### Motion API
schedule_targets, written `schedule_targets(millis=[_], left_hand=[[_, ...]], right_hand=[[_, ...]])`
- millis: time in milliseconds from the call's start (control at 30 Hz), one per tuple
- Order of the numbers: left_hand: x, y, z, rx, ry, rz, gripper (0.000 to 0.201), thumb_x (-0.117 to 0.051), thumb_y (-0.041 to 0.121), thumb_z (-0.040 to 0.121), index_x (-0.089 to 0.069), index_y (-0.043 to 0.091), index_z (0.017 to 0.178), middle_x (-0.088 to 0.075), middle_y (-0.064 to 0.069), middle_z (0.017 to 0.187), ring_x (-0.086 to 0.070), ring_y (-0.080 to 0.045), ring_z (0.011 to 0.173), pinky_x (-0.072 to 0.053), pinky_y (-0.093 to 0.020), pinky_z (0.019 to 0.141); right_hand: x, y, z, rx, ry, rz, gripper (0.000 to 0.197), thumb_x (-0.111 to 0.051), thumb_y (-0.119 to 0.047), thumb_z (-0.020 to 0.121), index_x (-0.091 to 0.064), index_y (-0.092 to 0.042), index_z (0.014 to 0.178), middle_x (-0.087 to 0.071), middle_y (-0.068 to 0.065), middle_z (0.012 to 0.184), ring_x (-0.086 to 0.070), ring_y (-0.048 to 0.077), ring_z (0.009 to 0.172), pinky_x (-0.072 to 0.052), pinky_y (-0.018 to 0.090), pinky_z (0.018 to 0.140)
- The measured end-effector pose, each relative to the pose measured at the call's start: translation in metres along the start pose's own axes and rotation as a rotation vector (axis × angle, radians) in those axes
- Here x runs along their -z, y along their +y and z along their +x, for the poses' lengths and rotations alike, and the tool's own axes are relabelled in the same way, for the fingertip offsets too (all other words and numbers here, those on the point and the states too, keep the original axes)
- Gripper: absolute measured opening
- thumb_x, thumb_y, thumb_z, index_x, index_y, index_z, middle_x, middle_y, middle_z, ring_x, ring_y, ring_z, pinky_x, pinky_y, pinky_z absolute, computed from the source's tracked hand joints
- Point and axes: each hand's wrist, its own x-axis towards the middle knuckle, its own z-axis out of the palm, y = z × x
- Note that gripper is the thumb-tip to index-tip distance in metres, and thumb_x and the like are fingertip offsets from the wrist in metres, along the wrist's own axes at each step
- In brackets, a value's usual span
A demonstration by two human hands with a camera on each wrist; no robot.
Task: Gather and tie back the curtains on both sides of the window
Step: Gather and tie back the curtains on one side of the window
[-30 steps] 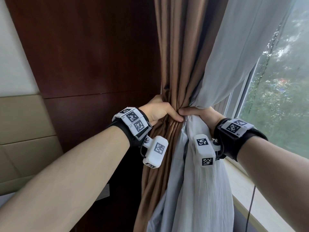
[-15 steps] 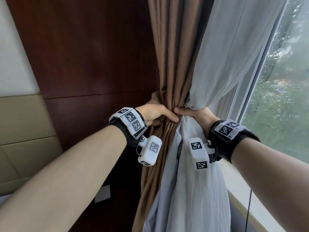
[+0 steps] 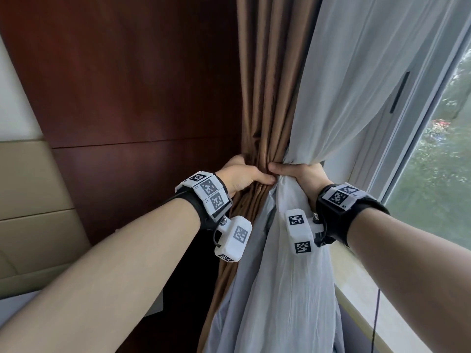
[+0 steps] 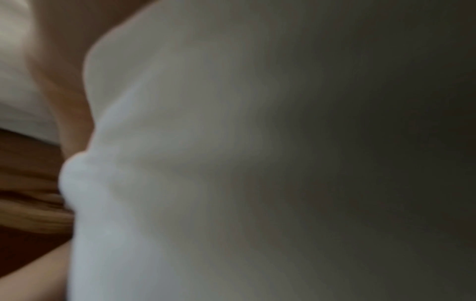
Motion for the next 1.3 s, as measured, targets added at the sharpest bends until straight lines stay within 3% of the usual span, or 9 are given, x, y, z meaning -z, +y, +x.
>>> schedule_targets(millis=[200, 367, 533, 667, 733, 900, 1033, 1200, 1300], left_hand=[[0.009, -0.008, 0.059, -0.025, 0.052, 0.071, 0.053, -0.095, 0.008, 0.065, -0.074, 0.018, 0.112, -0.078, -0.001, 0.110, -0.072, -0.017, 0.108, -0.054, -0.039, 0.105], [0.015, -0.010, 0.098, -0.024, 0.085, 0.086, 0.080, -0.097, 0.023, 0.046, -0.072, 0.016, 0.122, -0.079, 0.002, 0.109, -0.073, -0.015, 0.107, -0.058, -0.037, 0.099], [0.027, -0.006, 0.120, -0.011, 0.052, 0.138, 0.077, -0.099, 0.019, 0.051, -0.071, 0.010, 0.122, -0.079, -0.004, 0.109, -0.074, -0.019, 0.107, -0.059, -0.032, 0.094], [0.038, -0.004, 0.135, -0.014, 0.074, 0.140, 0.110, -0.096, 0.031, 0.019, -0.068, 0.009, 0.124, -0.078, -0.004, 0.110, -0.074, -0.017, 0.104, -0.061, -0.035, 0.093], [0.044, -0.006, 0.141, -0.012, 0.062, 0.103, 0.113, -0.096, 0.030, 0.017, -0.067, 0.009, 0.124, -0.078, -0.004, 0.111, -0.074, -0.018, 0.105, -0.060, -0.037, 0.095], [0.059, -0.012, 0.151, -0.028, -0.062, 0.039, 0.080, -0.093, 0.009, 0.039, -0.074, 0.005, 0.117, -0.080, -0.008, 0.107, -0.077, -0.022, 0.102, -0.060, -0.038, 0.095], [0.070, -0.019, 0.164, -0.007, -0.171, -0.020, 0.086, -0.096, 0.013, 0.039, -0.072, 0.004, 0.121, -0.078, -0.012, 0.113, -0.075, -0.026, 0.108, -0.057, -0.047, 0.101], [0.075, -0.025, 0.175, -0.035, -0.275, -0.052, 0.068, -0.093, 0.002, 0.055, -0.071, 0.012, 0.119, -0.078, -0.007, 0.114, -0.075, -0.022, 0.108, -0.057, -0.047, 0.102], [0.075, -0.022, 0.176, -0.039, -0.309, -0.045, 0.072, -0.093, 0.006, 0.050, -0.072, 0.008, 0.118, -0.078, -0.010, 0.114, -0.075, -0.026, 0.108, -0.059, -0.047, 0.098]], right_hand=[[0.003, 0.013, 0.059, -0.019, 0.029, -0.005, 0.061, -0.100, -0.015, 0.056, -0.077, -0.011, 0.112, -0.082, 0.002, 0.104, -0.078, 0.023, 0.100, -0.061, 0.045, 0.096], [0.005, 0.019, 0.098, -0.033, 0.007, -0.020, 0.064, -0.101, -0.019, 0.056, -0.076, -0.013, 0.114, -0.082, 0.001, 0.104, -0.078, 0.022, 0.099, -0.061, 0.043, 0.096], [-0.001, 0.025, 0.121, -0.024, 0.010, -0.018, 0.089, -0.102, -0.032, 0.036, -0.075, -0.009, 0.118, -0.081, 0.003, 0.109, -0.078, 0.024, 0.102, -0.062, 0.044, 0.095], [-0.010, 0.028, 0.133, -0.017, -0.008, -0.011, 0.092, -0.102, -0.033, 0.037, -0.074, -0.008, 0.121, -0.080, 0.006, 0.111, -0.077, 0.027, 0.104, -0.061, 0.046, 0.095], [-0.014, 0.029, 0.137, -0.017, -0.026, -0.013, 0.093, -0.103, -0.034, 0.038, -0.074, -0.008, 0.122, -0.080, 0.007, 0.112, -0.077, 0.028, 0.105, -0.060, 0.047, 0.096], [-0.028, 0.029, 0.142, 0.006, -0.080, 0.011, 0.077, -0.098, -0.022, 0.054, -0.073, -0.005, 0.124, -0.079, 0.010, 0.116, -0.076, 0.029, 0.108, -0.059, 0.048, 0.100], [-0.037, 0.025, 0.145, 0.030, -0.138, 0.033, 0.068, -0.086, -0.011, 0.065, -0.068, -0.001, 0.130, -0.076, 0.014, 0.122, -0.074, 0.030, 0.113, -0.059, 0.044, 0.100], [-0.039, 0.027, 0.154, 0.031, -0.175, 0.019, 0.071, -0.087, -0.013, 0.067, -0.065, 0.001, 0.134, -0.073, 0.018, 0.129, -0.070, 0.034, 0.120, -0.053, 0.050, 0.108], [-0.038, 0.030, 0.156, 0.034, -0.161, 0.026, 0.094, -0.102, -0.028, 0.050, -0.067, -0.001, 0.133, -0.072, 0.017, 0.130, -0.069, 0.035, 0.122, -0.052, 0.052, 0.108]])
